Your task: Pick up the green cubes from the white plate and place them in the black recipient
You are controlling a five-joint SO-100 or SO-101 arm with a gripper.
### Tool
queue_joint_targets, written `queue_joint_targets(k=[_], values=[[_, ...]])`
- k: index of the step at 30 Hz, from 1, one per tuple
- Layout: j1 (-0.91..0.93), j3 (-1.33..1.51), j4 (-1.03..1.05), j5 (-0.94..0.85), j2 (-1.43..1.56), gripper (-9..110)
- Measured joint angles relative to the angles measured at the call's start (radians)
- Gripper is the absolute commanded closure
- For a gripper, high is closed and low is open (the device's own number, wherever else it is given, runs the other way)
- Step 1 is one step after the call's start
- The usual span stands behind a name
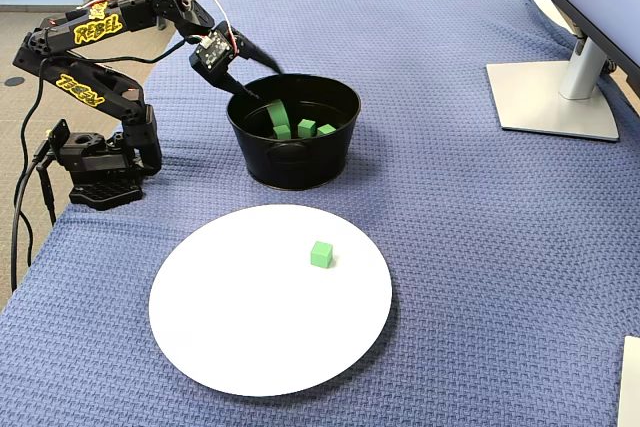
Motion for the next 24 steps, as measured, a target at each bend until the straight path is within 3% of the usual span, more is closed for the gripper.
queue_joint_targets(k=[5,9,17,24], values=[[0.023,0.0,0.037,-0.084,0.034,82],[0.179,-0.006,0.041,-0.199,0.049,83],[0.578,-0.077,-0.078,-0.624,-0.16,80],[0.779,-0.152,-0.264,-0.973,-0.43,81]])
